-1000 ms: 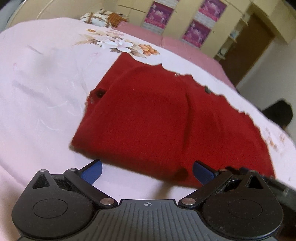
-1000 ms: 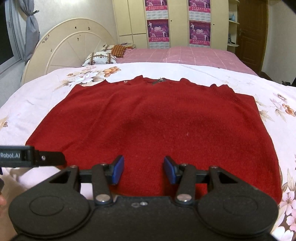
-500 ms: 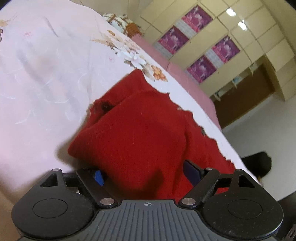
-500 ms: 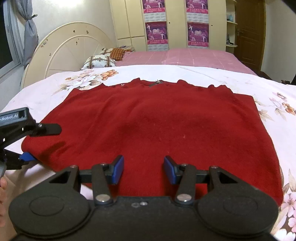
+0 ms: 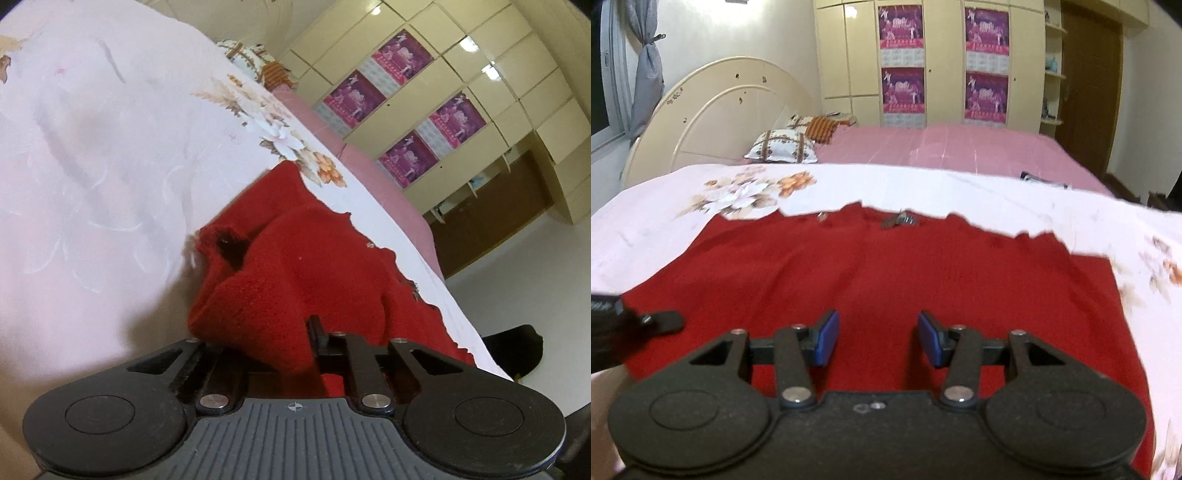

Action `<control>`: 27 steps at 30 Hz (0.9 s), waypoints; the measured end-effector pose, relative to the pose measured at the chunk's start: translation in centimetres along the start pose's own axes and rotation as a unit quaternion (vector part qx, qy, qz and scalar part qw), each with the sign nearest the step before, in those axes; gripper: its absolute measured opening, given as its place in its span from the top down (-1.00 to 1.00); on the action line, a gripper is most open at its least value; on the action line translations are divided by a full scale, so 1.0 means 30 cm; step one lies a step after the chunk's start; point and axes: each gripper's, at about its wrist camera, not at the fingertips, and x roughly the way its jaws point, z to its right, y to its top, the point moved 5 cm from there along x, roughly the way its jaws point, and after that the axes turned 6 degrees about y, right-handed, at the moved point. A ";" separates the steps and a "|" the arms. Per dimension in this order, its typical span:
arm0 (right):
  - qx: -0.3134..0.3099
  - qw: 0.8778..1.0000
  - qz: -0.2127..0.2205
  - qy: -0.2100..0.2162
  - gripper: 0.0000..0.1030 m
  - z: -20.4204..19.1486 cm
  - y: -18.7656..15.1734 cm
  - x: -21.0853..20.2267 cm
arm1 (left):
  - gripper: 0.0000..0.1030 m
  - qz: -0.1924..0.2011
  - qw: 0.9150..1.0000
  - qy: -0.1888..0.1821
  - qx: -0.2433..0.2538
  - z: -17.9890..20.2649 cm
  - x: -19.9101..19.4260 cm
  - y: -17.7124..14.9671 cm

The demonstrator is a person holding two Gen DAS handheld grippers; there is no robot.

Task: Fold small clothes
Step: 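Close the left tool on the sweater's side edge, then lift and fold the held edge across the sweater, open the left tool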

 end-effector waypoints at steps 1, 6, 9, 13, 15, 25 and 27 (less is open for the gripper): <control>-0.001 1.000 -0.002 -0.004 0.10 0.007 0.004 0.018 | 0.75 0.001 1.000 -0.004 0.001 0.004 -0.003 0.002; -0.055 0.998 -0.023 -0.029 0.08 -0.012 -0.039 0.080 | 0.81 0.014 0.999 -0.022 0.019 0.034 -0.037 0.025; -0.017 1.000 -0.009 -0.011 0.13 0.005 -0.006 0.049 | 0.81 0.015 0.999 -0.025 0.027 0.045 -0.034 0.031; -0.072 0.997 -0.023 -0.021 0.11 -0.014 -0.046 0.079 | 0.81 0.027 0.998 -0.037 0.037 0.071 -0.061 0.045; -0.053 0.998 -0.022 -0.014 0.11 -0.002 -0.041 0.076 | 0.81 0.033 0.997 -0.049 0.047 0.103 -0.078 0.056; -0.026 1.000 0.000 -0.001 0.13 0.013 -0.042 0.021 | 0.81 0.026 0.962 -0.157 0.222 0.464 -0.114 -0.023; 0.021 1.000 0.014 0.005 0.13 0.071 -0.041 -0.038 | 0.81 0.001 0.947 -0.185 0.262 0.556 -0.102 -0.093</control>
